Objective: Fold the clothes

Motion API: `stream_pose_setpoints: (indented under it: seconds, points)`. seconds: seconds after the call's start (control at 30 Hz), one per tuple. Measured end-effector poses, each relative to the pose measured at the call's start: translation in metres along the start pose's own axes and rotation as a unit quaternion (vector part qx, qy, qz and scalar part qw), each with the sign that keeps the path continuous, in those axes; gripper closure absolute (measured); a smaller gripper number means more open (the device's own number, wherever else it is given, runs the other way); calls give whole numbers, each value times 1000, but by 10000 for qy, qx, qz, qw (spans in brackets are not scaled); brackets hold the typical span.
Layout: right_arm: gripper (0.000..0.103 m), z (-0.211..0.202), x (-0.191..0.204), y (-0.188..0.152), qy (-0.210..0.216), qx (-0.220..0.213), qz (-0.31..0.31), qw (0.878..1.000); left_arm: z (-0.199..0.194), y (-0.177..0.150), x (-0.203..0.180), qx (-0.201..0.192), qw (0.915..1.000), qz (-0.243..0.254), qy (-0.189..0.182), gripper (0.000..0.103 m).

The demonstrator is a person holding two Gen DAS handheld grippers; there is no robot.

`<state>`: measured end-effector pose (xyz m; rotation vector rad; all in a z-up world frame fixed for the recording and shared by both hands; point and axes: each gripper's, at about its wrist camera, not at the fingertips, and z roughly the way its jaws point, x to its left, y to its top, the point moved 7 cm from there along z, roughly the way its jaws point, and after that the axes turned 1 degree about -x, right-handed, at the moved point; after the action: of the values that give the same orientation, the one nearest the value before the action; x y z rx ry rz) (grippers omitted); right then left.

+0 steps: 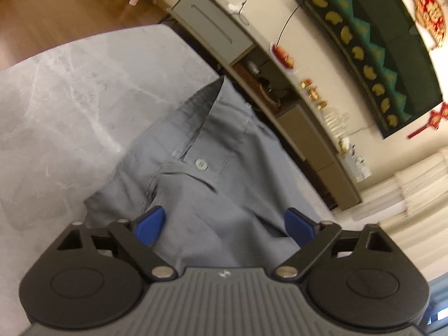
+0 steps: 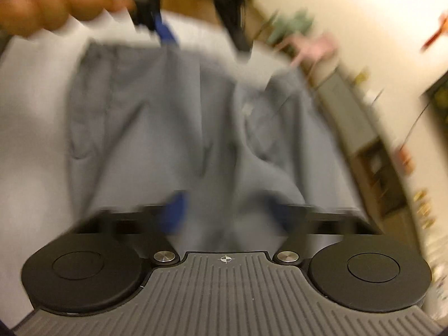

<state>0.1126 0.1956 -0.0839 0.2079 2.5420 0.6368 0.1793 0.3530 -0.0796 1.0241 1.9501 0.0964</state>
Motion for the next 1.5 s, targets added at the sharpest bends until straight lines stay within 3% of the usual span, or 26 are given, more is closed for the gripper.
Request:
stream_pose_setpoints:
  seconds: [0.07, 0.17, 0.27, 0.33, 0.43, 0.47, 0.6, 0.63, 0.7, 0.8, 0.83, 0.87, 1.0, 1.07, 1.1, 1.13, 1.2, 1.23, 1.3, 1.37, 1.5]
  points:
    - [103, -3, -16, 9, 112, -101, 264, 9995, -10, 8, 0, -253, 9995, -184, -28, 10]
    - [103, -75, -52, 34, -41, -1305, 1159, 9846, -36, 20, -10, -722, 9960, -320, -412, 9]
    - [103, -143, -46, 40, 38, -2226, 1506, 9632, -53, 16, -23, -799, 9929, -315, -819, 1]
    - [103, -142, -20, 30, -56, -2128, 1261, 9689, -52, 3, -33, -500, 9952, -176, -828, 0]
    - [103, -127, 17, 16, -186, -1901, 916, 9773, -37, -25, -48, -55, 9985, 344, -422, 0]
    - [103, -122, 28, 15, -243, -1851, 795, 9792, -37, -32, -48, -92, 9988, 402, -280, 0]
    - [103, -96, 62, 5, -1078, -1564, -4, 9818, -75, -46, -33, -1053, 9940, 288, 63, 1]
    - [103, -92, 64, 3, -1211, -1547, -57, 9805, -89, -48, -24, -1346, 9906, 241, 40, 0]
    - [103, -96, 62, 2, -1265, -1686, 60, 9775, -105, -54, -16, -1567, 9873, 124, -226, 0]
    - [103, -120, 77, 6, -1098, -2185, 98, 9696, -102, -69, -30, -1323, 9869, 229, -897, 0]
    - [103, -128, 82, 7, -1041, -2350, 111, 9663, -97, -72, -37, -1219, 9873, 428, -927, 0]
    - [103, -133, 90, 4, -1029, -2429, 10, 9646, -91, -75, -43, -1077, 9880, 636, -912, 0]
    - [103, -131, 117, -17, -930, -2404, -348, 9656, -35, -99, -45, -172, 9936, 1099, -214, 0]
    - [103, -124, 121, -28, -844, -2355, -274, 9678, -15, -107, -38, 133, 9929, 1172, 122, 16]
    - [103, -121, 121, -34, -811, -2339, -190, 9687, -8, -109, -32, 248, 9927, 1155, 233, 36]
    - [103, -119, 121, -38, -780, -2315, -90, 9697, -1, -112, -27, 362, 9923, 1137, 343, 67]
    - [103, -121, 124, -48, -776, -2227, 41, 9718, 10, -116, -17, 558, 9908, 1104, 542, 99]
    - [103, -123, 123, -55, -787, -2188, 62, 9726, 10, -115, -13, 534, 9909, 1101, 560, 100]
    - [46, -139, 122, -75, -868, -2105, -12, 9737, 7, -113, -13, 366, 9911, 1150, 557, 101]
    - [17, -161, 117, -103, -995, -2040, -153, 9738, 0, -109, -17, 106, 9915, 1196, 497, 101]
    - [15, -185, 79, -199, -1411, -1314, 255, 9809, -23, -84, -27, -538, 9955, 783, 15, 100]
